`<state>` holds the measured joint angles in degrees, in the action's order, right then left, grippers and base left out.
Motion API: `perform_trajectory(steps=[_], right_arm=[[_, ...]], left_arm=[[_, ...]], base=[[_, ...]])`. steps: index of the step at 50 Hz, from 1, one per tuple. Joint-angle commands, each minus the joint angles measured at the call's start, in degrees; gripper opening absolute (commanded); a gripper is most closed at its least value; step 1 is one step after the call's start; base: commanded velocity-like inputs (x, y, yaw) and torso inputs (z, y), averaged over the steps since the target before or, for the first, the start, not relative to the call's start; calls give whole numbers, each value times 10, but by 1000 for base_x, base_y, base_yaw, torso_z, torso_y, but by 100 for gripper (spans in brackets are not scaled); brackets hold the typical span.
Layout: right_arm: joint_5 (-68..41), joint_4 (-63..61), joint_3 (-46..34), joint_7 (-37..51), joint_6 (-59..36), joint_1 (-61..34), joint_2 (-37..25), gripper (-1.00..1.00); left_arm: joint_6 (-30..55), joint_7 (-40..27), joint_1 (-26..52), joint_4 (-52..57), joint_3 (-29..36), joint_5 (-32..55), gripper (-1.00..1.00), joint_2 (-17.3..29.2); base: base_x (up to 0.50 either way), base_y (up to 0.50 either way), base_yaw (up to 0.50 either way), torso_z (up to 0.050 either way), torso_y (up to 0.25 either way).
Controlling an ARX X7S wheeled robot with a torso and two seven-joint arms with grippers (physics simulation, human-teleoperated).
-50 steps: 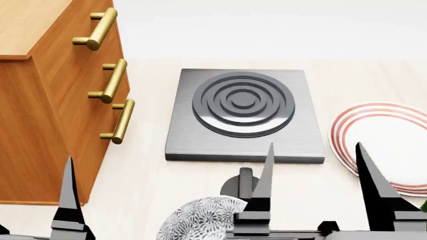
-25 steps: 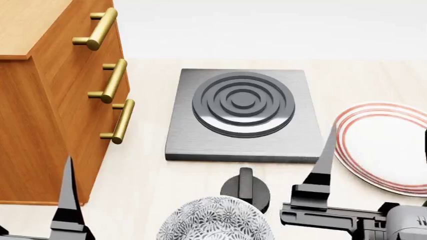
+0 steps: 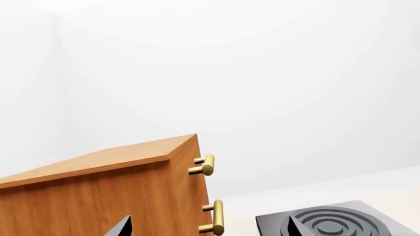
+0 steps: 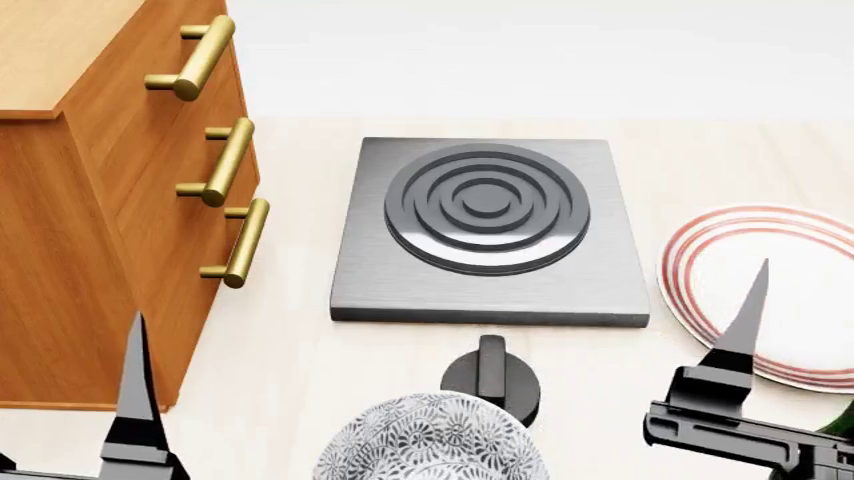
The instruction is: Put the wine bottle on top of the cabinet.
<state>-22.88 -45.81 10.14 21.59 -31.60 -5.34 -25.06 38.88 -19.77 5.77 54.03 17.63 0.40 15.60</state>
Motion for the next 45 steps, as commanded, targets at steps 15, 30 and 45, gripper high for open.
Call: perform_trajectory(steps=[15,30,45], right_arm=[[12,40,39,-12,34,31,14,100],[28,85,30,-20,70,48,23,100],[36,114,28,-23,88,59,26,100]], left_arm=[[-27,21,-1,1,-18,31,100,-8],[-23,17,0,3,-16,34,100,-5],[-29,14,-2,-2,-17,38,100,-1]], base=[[0,0,0,0,0],[0,0,0,0,0],[0,0,0,0,0]])
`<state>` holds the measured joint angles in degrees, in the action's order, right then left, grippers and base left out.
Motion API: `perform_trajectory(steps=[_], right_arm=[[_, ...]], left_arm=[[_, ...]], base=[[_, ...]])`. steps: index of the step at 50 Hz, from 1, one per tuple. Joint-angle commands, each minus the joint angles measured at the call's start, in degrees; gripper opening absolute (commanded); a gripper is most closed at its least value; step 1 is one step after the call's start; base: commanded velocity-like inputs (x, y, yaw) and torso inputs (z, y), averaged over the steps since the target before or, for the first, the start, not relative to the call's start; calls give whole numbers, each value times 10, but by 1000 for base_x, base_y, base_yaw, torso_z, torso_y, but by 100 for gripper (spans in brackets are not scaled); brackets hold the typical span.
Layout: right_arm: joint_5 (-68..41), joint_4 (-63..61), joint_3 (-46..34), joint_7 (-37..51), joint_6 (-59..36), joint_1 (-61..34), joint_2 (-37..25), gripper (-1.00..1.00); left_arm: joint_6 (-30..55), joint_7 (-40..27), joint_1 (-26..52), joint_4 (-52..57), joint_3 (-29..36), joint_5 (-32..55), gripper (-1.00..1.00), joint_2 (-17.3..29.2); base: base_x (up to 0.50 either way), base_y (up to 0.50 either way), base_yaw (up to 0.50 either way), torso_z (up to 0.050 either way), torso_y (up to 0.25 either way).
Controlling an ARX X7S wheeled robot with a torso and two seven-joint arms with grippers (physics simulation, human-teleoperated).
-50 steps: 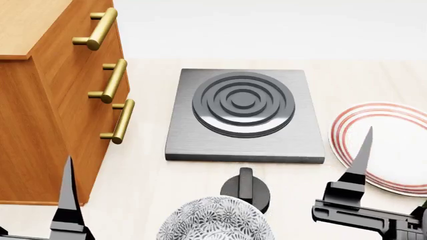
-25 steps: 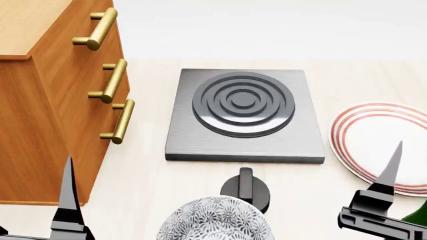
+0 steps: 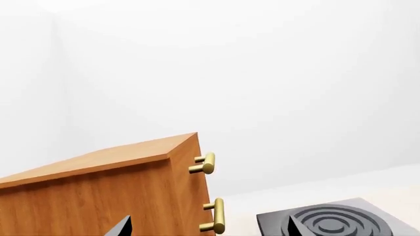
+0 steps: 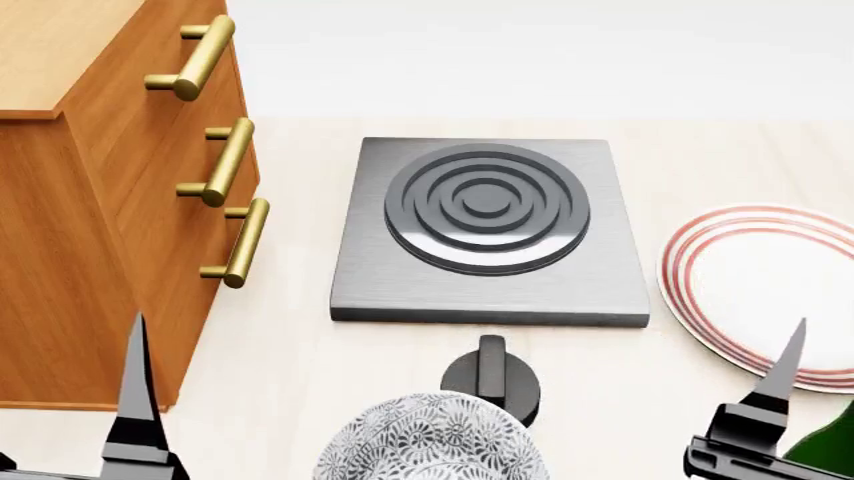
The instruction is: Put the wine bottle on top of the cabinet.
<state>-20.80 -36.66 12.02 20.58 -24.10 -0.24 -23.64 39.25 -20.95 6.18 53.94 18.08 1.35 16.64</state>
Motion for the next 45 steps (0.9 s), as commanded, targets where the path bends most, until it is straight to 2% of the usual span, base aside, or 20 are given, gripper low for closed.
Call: perform_trajectory(steps=[1,18,36,45], right_arm=[[16,24,10,-13,14,10,12,100],[20,45,3,-13,22,5,13,100],[12,83,-13,-8,-30,-83,-9,100],[21,135,-8,-12,-5,-82,-7,100]], left_arm=[[-31,26,-5,1,-22,30,100,-11],[-35,21,-6,-3,-19,32,100,-7],[-32,16,-4,-2,-15,34,100,-4],[-33,14,-4,-6,-13,36,100,-3]], base=[[0,0,0,0,0],[0,0,0,0,0],[0,0,0,0,0],[0,0,0,0,0]])
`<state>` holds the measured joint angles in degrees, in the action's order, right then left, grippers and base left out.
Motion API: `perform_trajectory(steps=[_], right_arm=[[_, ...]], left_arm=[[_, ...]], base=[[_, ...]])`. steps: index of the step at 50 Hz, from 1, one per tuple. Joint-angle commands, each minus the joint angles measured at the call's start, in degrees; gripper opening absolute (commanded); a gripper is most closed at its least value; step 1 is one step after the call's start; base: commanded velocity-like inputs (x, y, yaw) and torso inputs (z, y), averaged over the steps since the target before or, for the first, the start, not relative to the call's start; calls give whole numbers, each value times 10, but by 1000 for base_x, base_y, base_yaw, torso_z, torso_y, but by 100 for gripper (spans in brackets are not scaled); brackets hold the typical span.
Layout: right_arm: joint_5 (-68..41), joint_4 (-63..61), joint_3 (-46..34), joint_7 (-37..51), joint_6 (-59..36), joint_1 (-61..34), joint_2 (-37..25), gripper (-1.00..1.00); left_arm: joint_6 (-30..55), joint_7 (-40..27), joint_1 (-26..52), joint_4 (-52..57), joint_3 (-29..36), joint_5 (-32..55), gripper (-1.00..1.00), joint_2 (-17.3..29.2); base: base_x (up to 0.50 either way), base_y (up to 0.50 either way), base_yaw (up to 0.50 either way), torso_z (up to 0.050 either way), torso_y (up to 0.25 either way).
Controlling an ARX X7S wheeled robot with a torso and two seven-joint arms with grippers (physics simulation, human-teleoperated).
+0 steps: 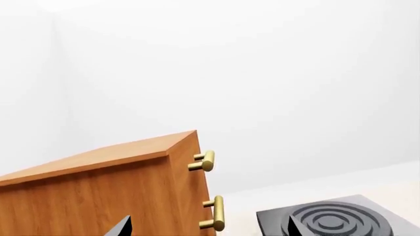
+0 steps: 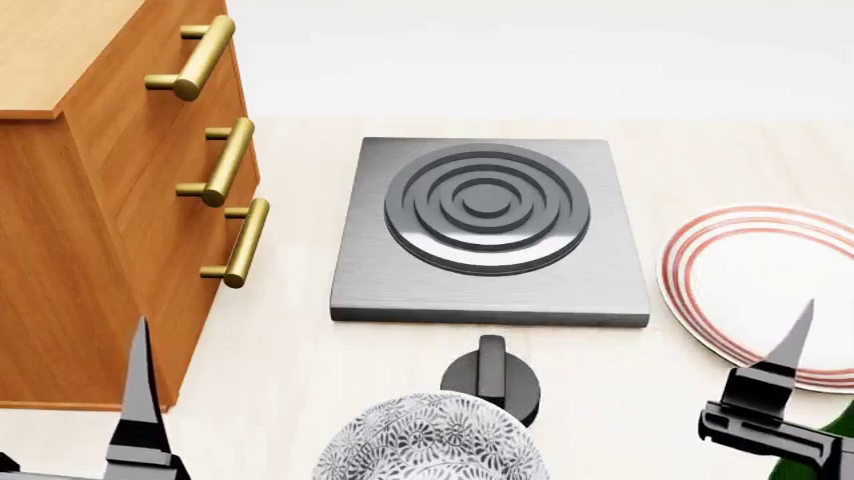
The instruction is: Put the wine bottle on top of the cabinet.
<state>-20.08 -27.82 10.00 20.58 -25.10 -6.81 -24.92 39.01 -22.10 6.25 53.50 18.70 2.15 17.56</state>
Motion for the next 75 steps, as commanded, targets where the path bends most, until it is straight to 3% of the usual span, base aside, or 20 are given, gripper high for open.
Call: perform_trajectory(steps=[1,59,60,75], right_arm=[[13,48,14,-12,6,-14,6,100],[9,83,7,-8,-1,-43,-1,100],[10,85,7,-8,1,-43,-1,-100],[5,78,8,-10,4,-35,-2,-100]], left_arm=[[-31,26,-5,-1,-19,28,100,-12],[-32,11,0,-5,-7,37,100,-1],[-33,11,0,-6,-8,37,100,-1],[-33,7,1,-7,-5,39,100,1]], base=[[0,0,0,0,0],[0,0,0,0,0],[0,0,0,0,0],[0,0,0,0,0]])
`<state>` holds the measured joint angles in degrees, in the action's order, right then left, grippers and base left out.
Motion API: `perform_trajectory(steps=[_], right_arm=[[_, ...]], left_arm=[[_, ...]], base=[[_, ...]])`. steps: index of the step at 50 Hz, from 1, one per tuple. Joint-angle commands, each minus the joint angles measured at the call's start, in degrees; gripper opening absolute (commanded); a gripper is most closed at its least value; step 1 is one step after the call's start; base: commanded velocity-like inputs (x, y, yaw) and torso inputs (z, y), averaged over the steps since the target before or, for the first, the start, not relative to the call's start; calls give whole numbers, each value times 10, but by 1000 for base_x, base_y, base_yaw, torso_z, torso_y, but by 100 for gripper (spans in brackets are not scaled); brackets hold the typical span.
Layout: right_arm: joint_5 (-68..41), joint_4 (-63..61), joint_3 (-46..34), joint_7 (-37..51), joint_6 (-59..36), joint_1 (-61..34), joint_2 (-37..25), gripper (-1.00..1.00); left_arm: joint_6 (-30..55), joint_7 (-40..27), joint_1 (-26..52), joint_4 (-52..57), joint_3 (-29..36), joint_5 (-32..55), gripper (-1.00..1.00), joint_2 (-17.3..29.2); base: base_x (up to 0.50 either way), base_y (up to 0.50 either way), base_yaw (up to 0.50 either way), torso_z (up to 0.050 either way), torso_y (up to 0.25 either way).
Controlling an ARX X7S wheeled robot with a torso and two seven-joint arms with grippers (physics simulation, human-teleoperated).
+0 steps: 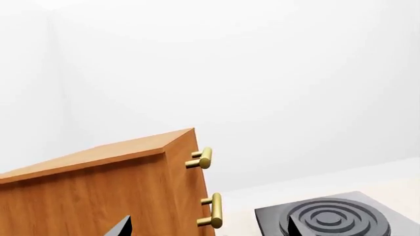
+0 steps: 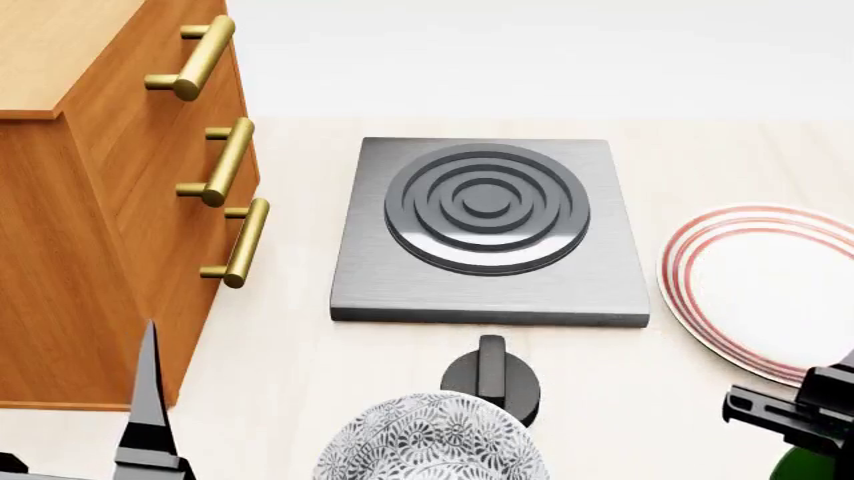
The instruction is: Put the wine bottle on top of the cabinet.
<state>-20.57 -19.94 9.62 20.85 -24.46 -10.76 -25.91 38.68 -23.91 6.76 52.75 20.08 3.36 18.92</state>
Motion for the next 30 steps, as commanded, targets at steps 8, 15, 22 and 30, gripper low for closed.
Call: perform_trajectory(steps=[8,15,22,30], right_arm=[[7,-6,12,-13,-6,2,5,-100],[-12,-37,21,-17,-22,-10,-5,-100],[-26,-76,25,-8,-54,-27,-16,-100],[-45,-126,30,6,-103,-60,-36,-100]], left_arm=[[-31,23,-3,-1,-17,28,100,-11],[-29,22,-2,0,-17,30,100,-11],[-29,21,-1,-1,-14,31,100,-9],[-29,20,0,-2,-11,31,100,-8]], base=[[0,0,0,0,0],[0,0,0,0,0],[0,0,0,0,0],[0,0,0,0,1]])
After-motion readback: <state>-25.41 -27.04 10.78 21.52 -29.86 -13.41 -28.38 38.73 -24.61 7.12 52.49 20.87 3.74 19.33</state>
